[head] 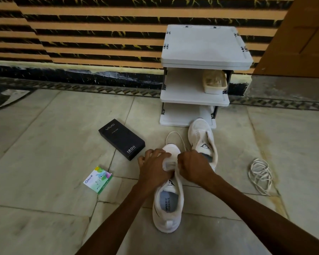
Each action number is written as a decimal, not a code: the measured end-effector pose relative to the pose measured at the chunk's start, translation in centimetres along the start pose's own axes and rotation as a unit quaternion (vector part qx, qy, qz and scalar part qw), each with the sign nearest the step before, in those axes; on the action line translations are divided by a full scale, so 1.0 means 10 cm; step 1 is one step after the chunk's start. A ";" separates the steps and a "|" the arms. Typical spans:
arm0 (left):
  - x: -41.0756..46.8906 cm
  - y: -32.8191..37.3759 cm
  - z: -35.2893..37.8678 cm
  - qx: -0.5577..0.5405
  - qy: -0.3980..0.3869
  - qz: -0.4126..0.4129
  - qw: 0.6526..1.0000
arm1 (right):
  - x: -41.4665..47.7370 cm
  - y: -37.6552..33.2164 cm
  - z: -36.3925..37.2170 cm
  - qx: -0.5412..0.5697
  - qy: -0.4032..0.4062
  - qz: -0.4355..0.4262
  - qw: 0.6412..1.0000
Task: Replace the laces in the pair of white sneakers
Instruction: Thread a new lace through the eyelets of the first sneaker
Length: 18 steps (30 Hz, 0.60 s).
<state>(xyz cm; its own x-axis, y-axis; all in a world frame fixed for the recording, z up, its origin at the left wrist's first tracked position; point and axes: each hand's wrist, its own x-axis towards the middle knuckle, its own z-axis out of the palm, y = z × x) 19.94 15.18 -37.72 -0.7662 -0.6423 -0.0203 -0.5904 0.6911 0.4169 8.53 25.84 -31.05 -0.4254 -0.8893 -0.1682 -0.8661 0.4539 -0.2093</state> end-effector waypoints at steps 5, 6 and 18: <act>-0.05 -0.02 0.06 0.035 0.007 0.000 0.999 | -0.07 0.01 -0.94 0.502 0.135 -0.030 0.854; -0.06 -0.03 0.06 0.030 0.004 -0.004 1.000 | -0.09 0.01 -1.11 0.551 0.154 -0.056 0.818; -0.06 -0.01 0.01 -0.064 -0.050 -0.018 0.997 | -0.29 0.00 -1.11 0.578 -0.057 -0.005 0.814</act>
<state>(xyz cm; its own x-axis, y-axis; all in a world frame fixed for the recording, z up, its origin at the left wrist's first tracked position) 20.41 15.55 -37.87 -0.7702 -0.6255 -0.1244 -0.5856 0.6163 0.5266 6.85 27.79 -19.82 -0.3354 -0.9120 -0.2360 -0.0146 0.2555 -0.9667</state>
